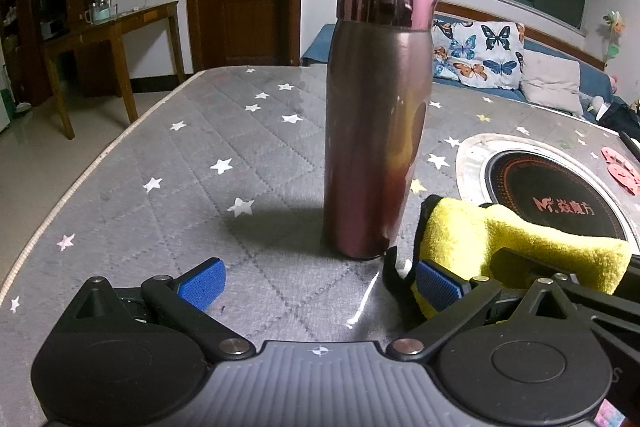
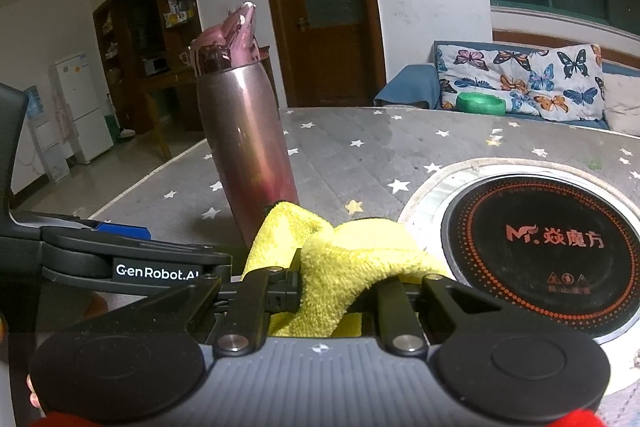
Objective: Clean container
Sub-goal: 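Move the left gripper toward the pink cat-eared bottle while right holds cloth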
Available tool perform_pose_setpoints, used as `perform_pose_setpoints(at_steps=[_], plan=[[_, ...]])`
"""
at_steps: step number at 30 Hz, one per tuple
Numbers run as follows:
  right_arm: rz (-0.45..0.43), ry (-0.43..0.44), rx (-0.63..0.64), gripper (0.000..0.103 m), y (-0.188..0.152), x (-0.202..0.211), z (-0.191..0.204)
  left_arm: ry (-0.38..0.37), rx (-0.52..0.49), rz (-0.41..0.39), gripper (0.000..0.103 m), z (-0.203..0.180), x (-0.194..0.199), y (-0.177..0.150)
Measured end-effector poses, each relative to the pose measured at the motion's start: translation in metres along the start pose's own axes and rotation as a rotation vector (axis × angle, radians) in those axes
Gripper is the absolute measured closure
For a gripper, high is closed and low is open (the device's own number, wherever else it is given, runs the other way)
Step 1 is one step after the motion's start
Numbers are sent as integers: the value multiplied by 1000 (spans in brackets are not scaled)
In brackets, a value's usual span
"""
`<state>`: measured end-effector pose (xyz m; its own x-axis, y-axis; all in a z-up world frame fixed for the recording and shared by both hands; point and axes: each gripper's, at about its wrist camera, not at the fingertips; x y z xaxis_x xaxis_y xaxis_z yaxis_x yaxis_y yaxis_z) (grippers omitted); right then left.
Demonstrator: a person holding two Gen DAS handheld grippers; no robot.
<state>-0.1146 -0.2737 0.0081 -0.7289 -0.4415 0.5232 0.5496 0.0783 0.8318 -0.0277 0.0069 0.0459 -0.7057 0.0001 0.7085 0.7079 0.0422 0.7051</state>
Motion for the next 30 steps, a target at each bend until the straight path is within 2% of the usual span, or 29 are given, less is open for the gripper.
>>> perform_pose_setpoints(at_steps=[16,30], plan=[[-37,-48,33,90,-3,33,19,-19,-31,-37,0,-4,28,-3],[-56,-21,52,90,4,41,23,12,-5,-57,0,0,44,2]])
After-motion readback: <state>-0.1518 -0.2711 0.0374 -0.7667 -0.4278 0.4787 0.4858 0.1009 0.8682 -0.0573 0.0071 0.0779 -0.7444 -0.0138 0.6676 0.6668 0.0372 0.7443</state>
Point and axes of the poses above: each gripper's, at about its wrist camera, not at the fingertips, and x roughly against the way its jaws point, z to its left, y to its top, and after that the axes turned 4 degrees about z, right-handed
